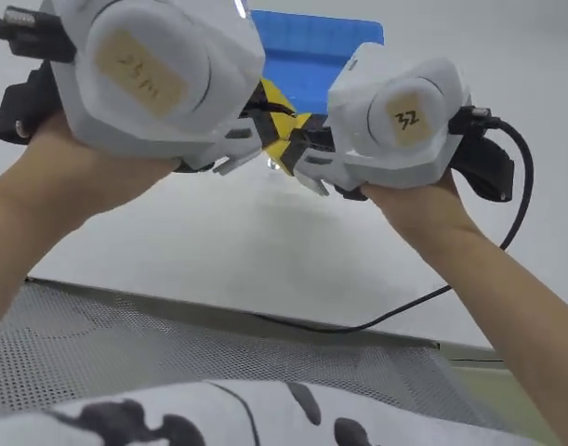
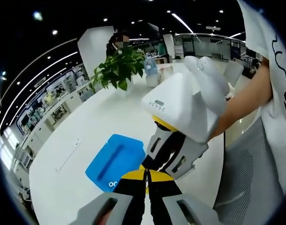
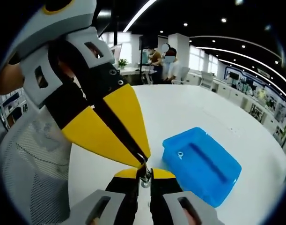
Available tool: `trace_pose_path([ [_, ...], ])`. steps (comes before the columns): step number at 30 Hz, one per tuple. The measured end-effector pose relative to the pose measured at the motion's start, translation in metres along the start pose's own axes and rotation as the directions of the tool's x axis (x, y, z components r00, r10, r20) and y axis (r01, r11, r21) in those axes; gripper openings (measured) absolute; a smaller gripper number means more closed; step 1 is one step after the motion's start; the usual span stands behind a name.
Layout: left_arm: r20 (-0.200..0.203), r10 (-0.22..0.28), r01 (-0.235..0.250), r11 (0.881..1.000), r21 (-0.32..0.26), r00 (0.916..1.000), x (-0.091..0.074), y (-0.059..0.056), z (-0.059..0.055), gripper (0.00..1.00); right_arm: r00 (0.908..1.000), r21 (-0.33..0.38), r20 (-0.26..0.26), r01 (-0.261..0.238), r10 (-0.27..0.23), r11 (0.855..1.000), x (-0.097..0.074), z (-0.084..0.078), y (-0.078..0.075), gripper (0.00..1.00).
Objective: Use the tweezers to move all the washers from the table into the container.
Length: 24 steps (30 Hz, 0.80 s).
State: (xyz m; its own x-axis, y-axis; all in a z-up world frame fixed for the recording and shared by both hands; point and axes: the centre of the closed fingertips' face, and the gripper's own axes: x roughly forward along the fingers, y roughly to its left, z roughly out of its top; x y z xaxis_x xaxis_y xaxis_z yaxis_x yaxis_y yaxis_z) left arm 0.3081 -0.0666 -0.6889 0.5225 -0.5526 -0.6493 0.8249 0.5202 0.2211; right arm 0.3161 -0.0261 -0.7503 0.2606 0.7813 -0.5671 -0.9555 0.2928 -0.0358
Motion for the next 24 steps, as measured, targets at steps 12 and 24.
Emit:
trace_pose_path([
  [12,0.096,0.078,-0.082,0.996,0.039,0.9923,-0.017,0.022,0.035,0.0,0.9928,-0.064,0.073,0.1,-0.095,0.993,-0.019,0.037,-0.029,0.04],
  [24,0.11,0.182,-0.178,0.983,-0.047,0.9771,0.008,0.056,0.028,0.0,0.9846,-0.076,0.046,0.172,-0.169,0.982,0.001,0.036,-0.065,0.04],
])
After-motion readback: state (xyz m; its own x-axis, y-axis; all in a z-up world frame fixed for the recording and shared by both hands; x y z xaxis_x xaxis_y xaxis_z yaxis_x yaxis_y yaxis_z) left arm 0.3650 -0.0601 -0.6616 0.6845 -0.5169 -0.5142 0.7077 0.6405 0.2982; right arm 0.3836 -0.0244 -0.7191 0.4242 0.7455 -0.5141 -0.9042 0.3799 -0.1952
